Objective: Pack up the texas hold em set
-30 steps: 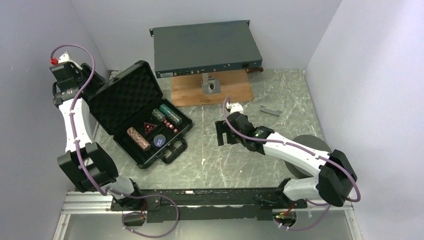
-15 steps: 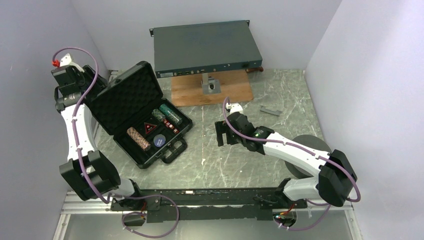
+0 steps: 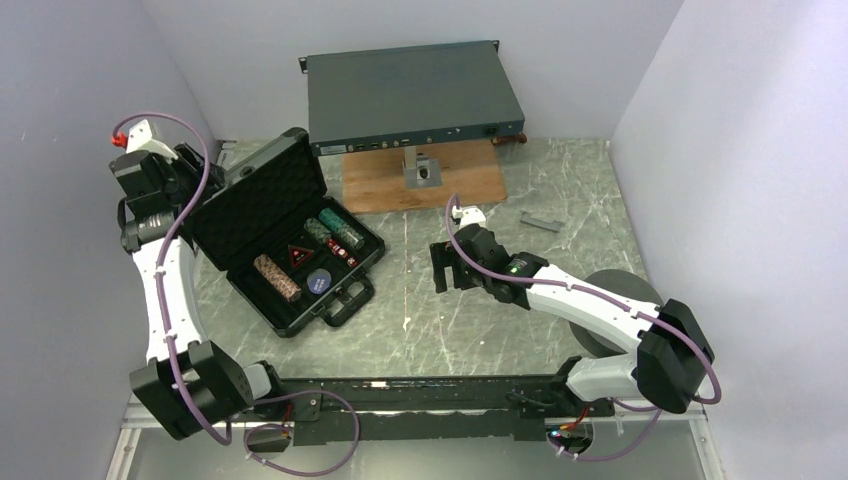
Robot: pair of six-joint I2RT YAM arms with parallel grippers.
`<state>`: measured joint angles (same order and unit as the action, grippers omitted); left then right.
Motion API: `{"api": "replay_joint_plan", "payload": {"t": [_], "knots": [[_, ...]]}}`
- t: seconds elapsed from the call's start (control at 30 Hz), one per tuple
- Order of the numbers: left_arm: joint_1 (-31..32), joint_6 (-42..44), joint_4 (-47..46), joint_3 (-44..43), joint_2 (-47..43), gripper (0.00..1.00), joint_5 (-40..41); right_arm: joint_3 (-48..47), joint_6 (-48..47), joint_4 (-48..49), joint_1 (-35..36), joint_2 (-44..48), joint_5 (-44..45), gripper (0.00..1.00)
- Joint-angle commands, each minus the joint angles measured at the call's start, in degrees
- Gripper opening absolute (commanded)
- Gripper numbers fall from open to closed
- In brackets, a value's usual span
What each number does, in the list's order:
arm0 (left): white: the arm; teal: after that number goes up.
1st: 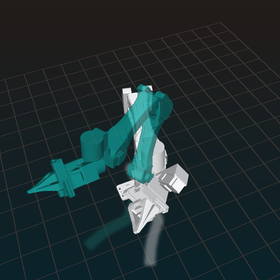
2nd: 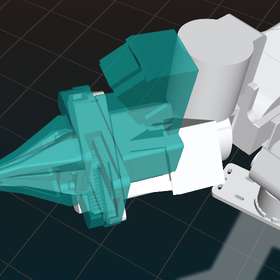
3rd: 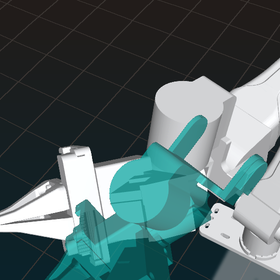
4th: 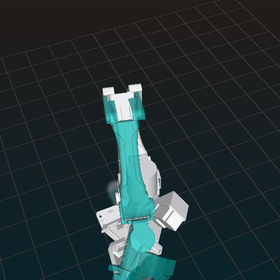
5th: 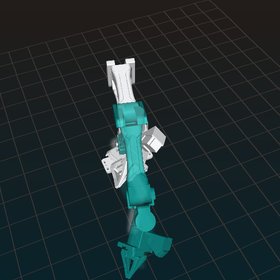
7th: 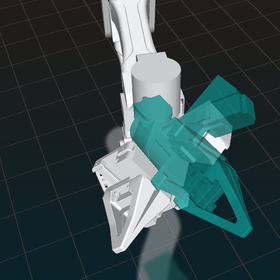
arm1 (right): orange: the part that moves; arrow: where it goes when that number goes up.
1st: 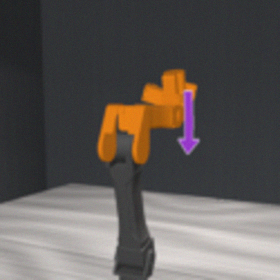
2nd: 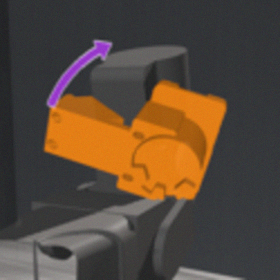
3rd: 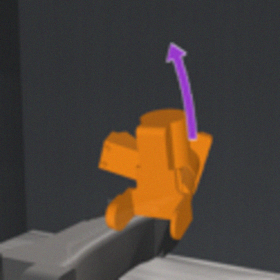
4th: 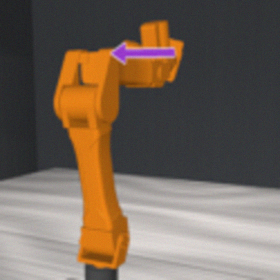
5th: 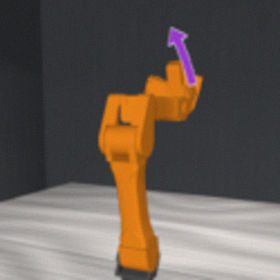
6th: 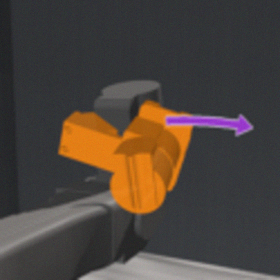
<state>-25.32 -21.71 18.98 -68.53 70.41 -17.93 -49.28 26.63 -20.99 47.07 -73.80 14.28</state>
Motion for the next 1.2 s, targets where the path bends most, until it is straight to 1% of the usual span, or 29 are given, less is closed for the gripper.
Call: {"api": "replay_joint_plan", "payload": {"t": [0.0,0.4,0.57,0.67,0.83,1.0,1.17], "knots": [[1.4,0.9,13.2,4.5,-0.8,0.58,-3.7,-0.4,0.4,0.3,0.0,1.7,-0.8,0.95],[1.5,0.6,13.7,13.9,-8.0,0.58,-5.0,0.2,1.1,0.8,0.0,2.2,-2.4,0.95],[1.5,0.9,17.1,14.2,-12.1,0.58,-5.5,0.4,1.3,1.2,0.0,2.1,-2.5,0.95],[1.5,1.8,19.1,13.8,-14.5,0.59,-4.4,0.6,1.5,2.0,0.1,2.0,-3.0,0.95],[1.5,3.2,21.7,11.9,-16.0,0.6,-2.8,0.5,1.4,2.4,0.0,1.6,-3.8,0.95],[1.5,3.3,21.6,12.0,-16.8,0.6,-2.1,1.0,1.0,2.4,0.0,2.1,-3.2,0.95],[1.7,3.9,19.1,13.9,-18.4,0.58,-4.5,1.3,1.0,2.2,0.0,2.2,-2.8,0.95]]}}
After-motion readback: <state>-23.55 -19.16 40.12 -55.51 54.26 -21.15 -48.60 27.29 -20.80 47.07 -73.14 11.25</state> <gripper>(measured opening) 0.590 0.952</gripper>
